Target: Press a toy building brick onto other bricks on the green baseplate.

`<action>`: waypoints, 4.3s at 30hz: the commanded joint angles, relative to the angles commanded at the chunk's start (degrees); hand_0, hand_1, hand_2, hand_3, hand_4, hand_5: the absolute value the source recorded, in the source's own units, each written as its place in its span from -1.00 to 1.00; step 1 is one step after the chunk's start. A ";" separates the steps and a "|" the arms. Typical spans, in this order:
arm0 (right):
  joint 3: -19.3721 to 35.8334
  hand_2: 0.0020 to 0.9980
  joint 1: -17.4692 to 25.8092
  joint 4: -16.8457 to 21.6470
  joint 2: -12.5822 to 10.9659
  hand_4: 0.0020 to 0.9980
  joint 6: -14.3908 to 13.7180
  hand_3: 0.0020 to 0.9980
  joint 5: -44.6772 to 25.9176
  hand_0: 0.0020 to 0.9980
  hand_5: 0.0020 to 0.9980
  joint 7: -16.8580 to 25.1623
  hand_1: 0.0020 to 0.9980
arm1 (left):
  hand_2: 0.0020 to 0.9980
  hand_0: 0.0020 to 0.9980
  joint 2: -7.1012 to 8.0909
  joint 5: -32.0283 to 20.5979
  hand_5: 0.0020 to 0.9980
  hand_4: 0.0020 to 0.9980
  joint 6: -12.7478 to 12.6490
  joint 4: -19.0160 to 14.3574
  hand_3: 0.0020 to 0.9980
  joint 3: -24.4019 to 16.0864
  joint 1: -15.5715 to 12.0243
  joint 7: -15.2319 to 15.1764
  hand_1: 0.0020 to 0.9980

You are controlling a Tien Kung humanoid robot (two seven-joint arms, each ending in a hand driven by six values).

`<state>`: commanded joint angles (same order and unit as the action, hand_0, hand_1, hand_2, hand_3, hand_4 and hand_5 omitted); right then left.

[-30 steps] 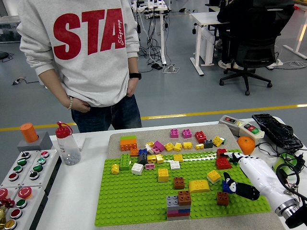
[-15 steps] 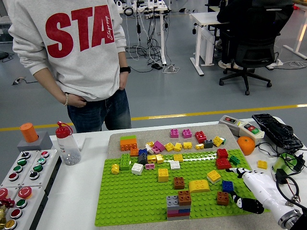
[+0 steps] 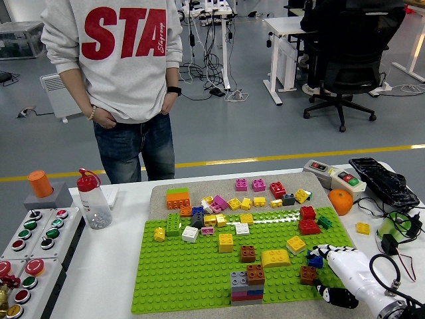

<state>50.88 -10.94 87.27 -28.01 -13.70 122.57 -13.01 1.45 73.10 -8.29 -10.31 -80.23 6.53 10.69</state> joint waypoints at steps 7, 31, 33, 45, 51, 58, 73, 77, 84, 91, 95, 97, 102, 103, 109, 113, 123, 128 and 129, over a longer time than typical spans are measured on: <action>-1.01 0.24 -0.57 -0.75 0.08 0.31 -0.52 0.32 0.90 0.25 -0.55 -0.93 0.16 | 0.41 0.32 -0.03 0.23 1.00 -0.40 0.01 0.00 0.15 -0.02 -0.25 0.09 0.37; -3.38 0.20 -3.09 -1.91 0.29 0.37 0.56 0.28 1.74 0.22 -0.47 -2.34 0.14 | 0.41 0.32 -0.01 -0.27 1.00 -0.41 0.01 0.00 0.15 0.15 -0.19 -0.04 0.37; -3.60 0.20 -3.35 -2.23 0.36 0.37 0.86 0.28 1.81 0.22 -0.47 -2.59 0.14 | 0.41 0.32 0.01 -0.33 1.00 -0.41 0.01 0.00 0.15 0.17 -0.12 -0.06 0.37; -3.89 0.21 -4.07 -3.24 0.72 0.38 1.59 0.26 1.84 0.21 -0.45 -3.28 0.14 | 0.41 0.32 0.06 -0.45 1.00 -0.41 0.03 0.00 0.15 0.19 0.08 -0.10 0.37; -4.09 0.14 -4.19 -3.56 0.75 0.35 1.54 0.15 1.36 0.17 -0.45 -3.01 0.10 | 0.41 0.32 0.06 -0.44 1.00 -0.40 0.04 0.00 0.15 0.18 0.11 -0.07 0.37; -4.31 0.08 -4.25 -3.70 0.78 0.28 1.40 0.10 0.84 0.13 -0.48 -2.64 0.04 | 0.41 0.32 0.06 -0.52 1.00 -0.40 0.03 0.00 0.15 0.21 0.15 -0.08 0.37; -3.41 0.03 -3.82 -2.02 0.42 0.12 -0.12 0.05 -0.25 0.06 -0.52 -1.70 -0.01 | 0.41 0.32 0.05 -0.56 1.00 -0.40 0.04 0.00 0.15 0.25 0.20 -0.07 0.37; -2.31 0.03 -3.31 -0.38 0.10 0.12 -0.41 0.05 -0.22 0.06 -0.52 -1.75 -0.01 | 0.41 0.32 0.03 -0.43 1.00 -0.40 0.02 0.00 0.15 0.17 0.14 -0.05 0.37; -0.24 0.15 -2.38 2.37 -0.49 0.13 -1.36 0.06 0.02 0.23 -0.53 -1.60 0.10 | 0.41 0.32 0.01 0.01 1.00 -0.40 0.03 0.00 0.15 -0.05 -0.04 0.03 0.37; 0.52 0.79 -2.12 3.61 -0.78 0.05 -2.25 0.08 0.20 0.97 -0.58 -0.77 0.75 | 0.41 0.32 -0.01 0.25 1.00 -0.40 0.02 0.00 0.15 -0.14 -0.27 0.09 0.37; 0.65 0.79 -2.06 4.22 -0.86 0.05 -2.77 0.08 0.13 0.97 -0.58 -0.02 0.75 | 0.41 0.32 -0.04 0.38 1.00 -0.40 0.01 0.00 0.15 -0.20 -0.43 0.12 0.37; 0.68 0.84 -2.07 4.53 -0.87 0.06 -2.95 0.08 0.14 1.00 -0.59 0.27 0.81 | 0.41 0.32 -0.04 0.48 1.00 -0.40 0.02 0.00 0.15 -0.23 -0.52 0.13 0.36; 0.66 0.84 -2.23 5.14 -0.87 0.06 -2.88 0.08 -0.04 1.00 -0.59 0.53 0.81 | 0.41 0.32 -0.05 0.55 1.00 -0.40 0.03 0.00 0.15 -0.23 -0.70 0.14 0.36; 0.65 0.85 -2.29 5.28 -0.86 0.06 -2.80 0.08 -0.12 1.00 -0.59 0.54 0.83 | 0.41 0.32 -0.04 0.52 1.00 -0.40 0.03 0.00 0.15 -0.21 -0.72 0.13 0.36; -0.09 0.85 -4.27 7.89 -0.86 0.05 -0.57 0.08 -2.14 1.00 -0.58 -1.41 0.84 | 0.41 0.32 0.03 0.23 1.00 -0.40 0.04 0.00 0.15 -0.07 -0.65 0.06 0.36; -0.93 0.85 -6.46 11.09 -0.96 0.05 1.75 0.08 -3.51 1.00 -0.58 -4.77 0.84 | 0.41 0.32 0.10 -0.02 1.00 -0.40 0.03 0.00 0.15 -0.03 -0.49 0.01 0.36; -3.82 0.83 -12.96 14.66 -0.60 0.06 9.57 0.08 -3.61 1.00 -0.56 -14.55 0.84 | 0.41 0.32 0.27 -0.35 1.00 -0.41 0.00 0.00 0.15 0.00 -0.13 -0.03 0.36; -6.31 0.82 -16.00 14.66 0.57 0.07 12.47 0.07 -3.53 1.00 -0.54 -20.07 0.84 | 0.41 0.32 0.34 -0.37 1.00 -0.41 -0.01 0.00 0.15 0.00 -0.07 0.00 0.36; -6.73 0.82 -16.42 14.66 0.79 0.07 12.69 0.07 -3.50 1.00 -0.54 -20.70 0.84 | 0.41 0.32 0.36 -0.36 1.00 -0.41 -0.01 0.00 0.15 -0.01 -0.07 0.01 0.36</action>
<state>44.15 -27.37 101.93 -27.22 -1.01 119.07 -33.71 1.80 72.74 -8.30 -10.31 -80.23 6.46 10.70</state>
